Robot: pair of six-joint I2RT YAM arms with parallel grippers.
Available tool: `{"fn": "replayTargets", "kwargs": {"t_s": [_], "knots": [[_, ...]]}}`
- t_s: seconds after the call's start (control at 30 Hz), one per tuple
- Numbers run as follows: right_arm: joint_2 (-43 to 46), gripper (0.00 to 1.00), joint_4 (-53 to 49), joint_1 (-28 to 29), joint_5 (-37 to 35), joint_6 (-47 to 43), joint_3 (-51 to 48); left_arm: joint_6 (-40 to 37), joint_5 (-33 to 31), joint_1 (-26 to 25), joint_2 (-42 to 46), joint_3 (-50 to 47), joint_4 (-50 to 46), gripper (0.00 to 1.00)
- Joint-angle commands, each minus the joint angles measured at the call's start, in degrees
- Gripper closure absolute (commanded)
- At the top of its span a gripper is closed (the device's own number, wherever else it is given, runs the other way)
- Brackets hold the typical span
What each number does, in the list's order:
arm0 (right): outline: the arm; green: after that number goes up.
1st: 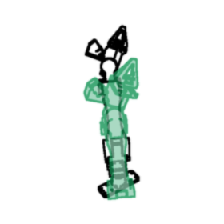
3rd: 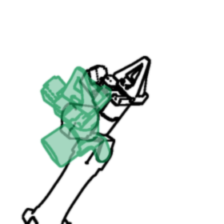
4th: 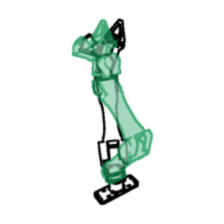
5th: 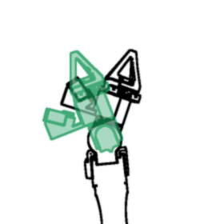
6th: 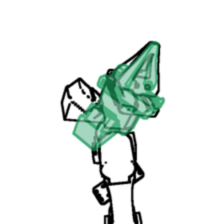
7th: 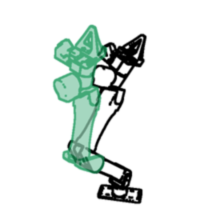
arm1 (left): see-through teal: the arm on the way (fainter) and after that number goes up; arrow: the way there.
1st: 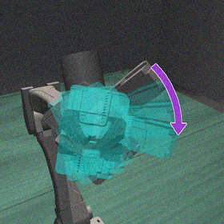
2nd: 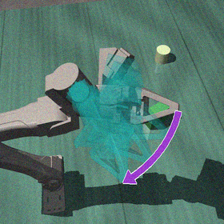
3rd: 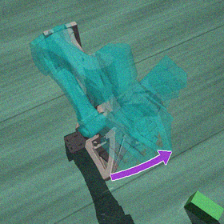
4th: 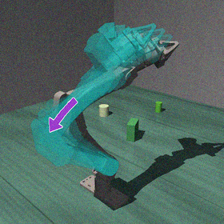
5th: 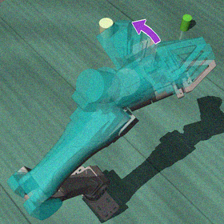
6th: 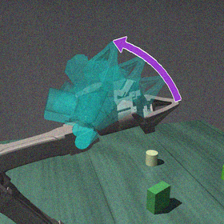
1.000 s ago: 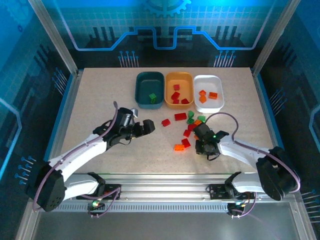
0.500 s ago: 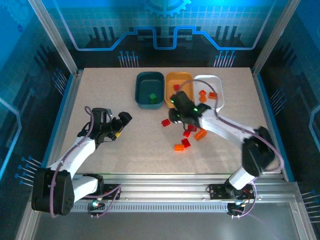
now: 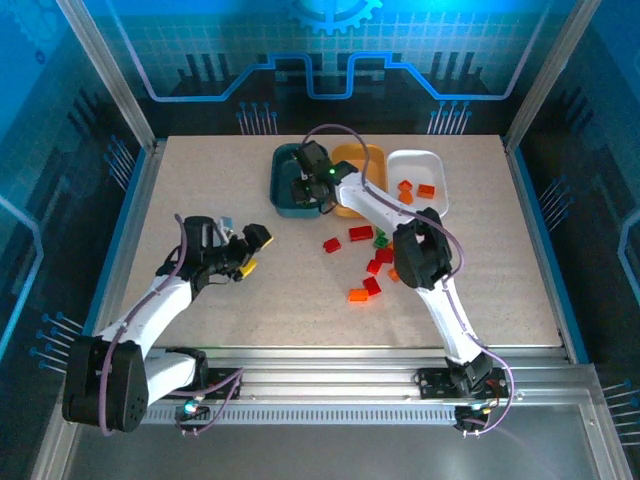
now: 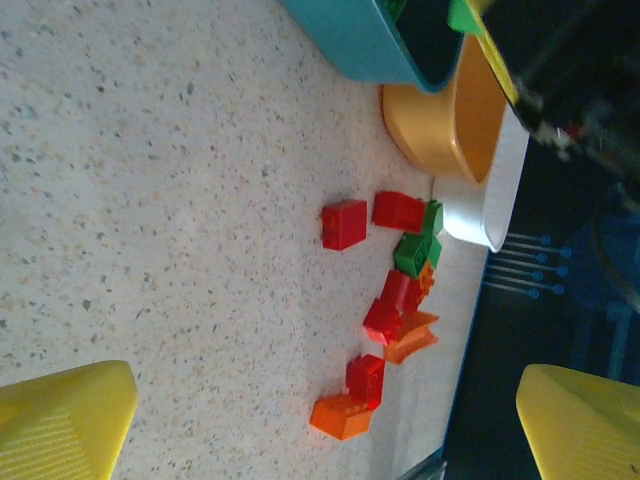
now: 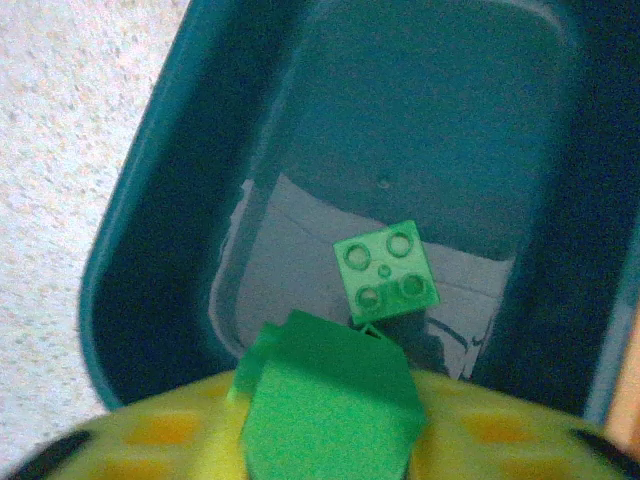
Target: Sort the legos into containers by color
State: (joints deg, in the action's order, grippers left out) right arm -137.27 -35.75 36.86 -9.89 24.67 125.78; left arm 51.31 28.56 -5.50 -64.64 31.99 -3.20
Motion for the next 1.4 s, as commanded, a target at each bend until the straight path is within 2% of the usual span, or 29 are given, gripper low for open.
{"fn": "replayTargets", "kwargs": {"t_s": [0.0,0.1,0.2,0.37,0.53,0.63,0.77,0.83,0.97,1.17,1.37], "knots": [[-3.8,0.45,-8.6,-1.2,2.0,-0.9,9.5,-2.3,2.4,-1.5,0.3,1.4,-1.6,0.01],[-0.9,0.41,-8.3,-1.5,2.3,-0.9,9.2,-3.4,1.1,-3.6,0.3,2.8,-2.5,0.01],[7.5,0.4,-5.2,-1.4,1.5,-0.9,1.6,-5.7,-2.2,-7.3,-0.4,5.0,-4.4,0.01],[27.3,0.39,3.1,-1.7,-2.4,1.0,-23.6,-14.0,-14.1,-18.5,-6.7,14.4,-13.9,0.01],[45.1,0.38,8.6,-5.1,-4.1,5.6,-50.4,-24.6,-27.6,-30.8,-18.1,26.4,-22.3,0.07],[53.8,0.38,10.1,-8.6,-4.2,8.2,-63.7,-28.3,-32.7,-34.6,-25.4,33.0,-25.4,0.13],[63.3,0.37,9.7,-13.8,-4.3,9.0,-75.8,-33.0,-35.7,-35.0,-30.4,37.0,-23.4,0.13],[67.6,0.36,10.0,-17.5,-2.6,9.3,-80.8,-38.7,-36.9,-35.0,-33.5,39.7,-23.3,0.13],[72.6,0.35,10.2,-21.6,-0.8,9.3,-84.9,-47.8,-40.7,-35.0,-41.7,46.3,-26.7,0.14],[77.4,0.34,12.4,-23.7,0.5,10.8,-88.5,-57.6,-40.0,-34.6,-48.6,48.9,-24.5,0.15],[79.2,0.33,13.9,-24.5,1.6,11.3,-90.1,-59.5,-34.4,-31.2,-51.3,50.8,-22.6,0.16]]}}
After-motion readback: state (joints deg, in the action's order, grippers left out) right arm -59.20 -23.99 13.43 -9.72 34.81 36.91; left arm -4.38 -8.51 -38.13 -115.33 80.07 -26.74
